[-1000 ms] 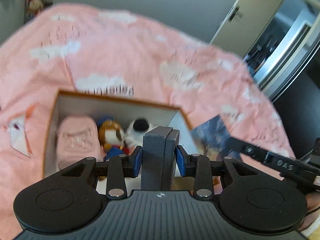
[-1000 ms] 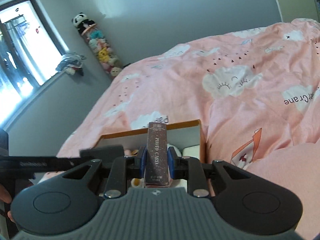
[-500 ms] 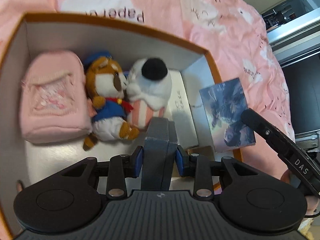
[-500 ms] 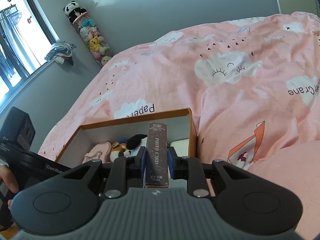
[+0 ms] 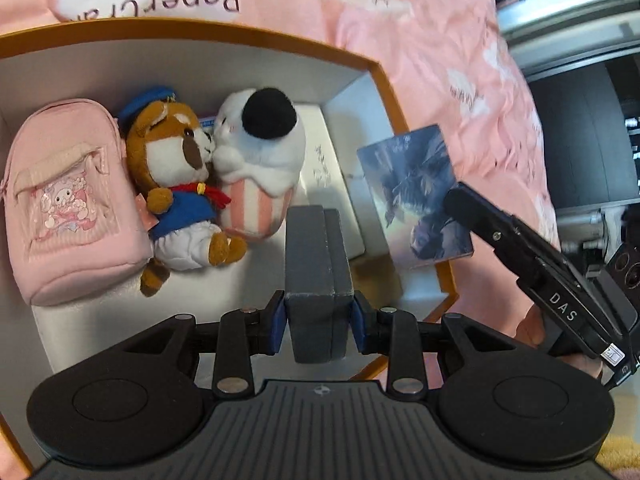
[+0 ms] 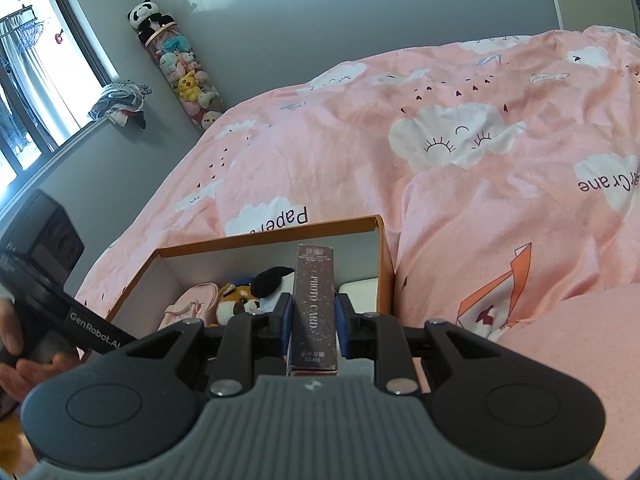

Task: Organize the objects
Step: 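Carry the black case over the orange box with the left gripper while the right carries the photo card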

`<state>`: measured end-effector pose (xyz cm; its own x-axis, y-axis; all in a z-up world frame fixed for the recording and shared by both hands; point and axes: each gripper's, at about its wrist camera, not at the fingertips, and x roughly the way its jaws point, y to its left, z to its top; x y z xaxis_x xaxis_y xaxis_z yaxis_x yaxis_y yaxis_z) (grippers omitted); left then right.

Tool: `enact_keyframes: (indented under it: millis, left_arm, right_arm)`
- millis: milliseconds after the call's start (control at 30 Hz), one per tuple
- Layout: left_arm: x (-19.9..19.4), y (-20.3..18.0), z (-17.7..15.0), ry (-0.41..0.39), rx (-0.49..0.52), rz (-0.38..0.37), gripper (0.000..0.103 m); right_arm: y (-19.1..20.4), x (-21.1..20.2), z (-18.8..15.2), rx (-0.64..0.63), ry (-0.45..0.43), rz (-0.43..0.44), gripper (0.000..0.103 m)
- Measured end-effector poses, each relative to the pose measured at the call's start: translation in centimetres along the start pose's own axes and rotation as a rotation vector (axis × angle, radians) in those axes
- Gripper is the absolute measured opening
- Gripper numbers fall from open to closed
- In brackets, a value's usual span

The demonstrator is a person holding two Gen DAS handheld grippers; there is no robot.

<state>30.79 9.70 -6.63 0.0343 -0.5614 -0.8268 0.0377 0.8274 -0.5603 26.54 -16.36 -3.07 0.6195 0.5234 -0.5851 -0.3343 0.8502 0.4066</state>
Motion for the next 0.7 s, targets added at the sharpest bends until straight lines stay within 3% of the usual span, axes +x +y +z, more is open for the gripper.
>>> enact_keyframes:
  millis: [133,233,367,467,600,700]
  left_arm:
    - [1.4,0.9,1.1,0.065,-0.038,0.033,0.037]
    - [1.7,0.2,0.7,0.064,0.004,0.077,0.038]
    - [0.9,-1.4,-0.3,-0.003,0.121,0.244,0.051]
    - [0.1,-3.0,-1.2,-0.075,0.264,0.342,0.053]
    - [0.1,-4.8,-2.0,-0.140,0.423,0.326,0.053]
    - [1.1,-5.6,-2.1,-0.184,0.518,0.365,0.051]
  right_arm:
    - [0.1,0.2,-0.1,0.008,0.002,0.022,0.024]
    - [0.3,0.2,-0.1,-0.001,0.004,0.023,0.024]
    - [0.3,0.2,-0.2,-0.009,0.002,0.010,0.024]
    - [0.3,0.2,-0.3,-0.009,0.003,0.012,0.024]
    - [0.3,0.3,-0.3,-0.008,0.005,0.012,0.024]
    - [0.3,0.3,-0.5,-0.008,0.008,0.011,0.024]
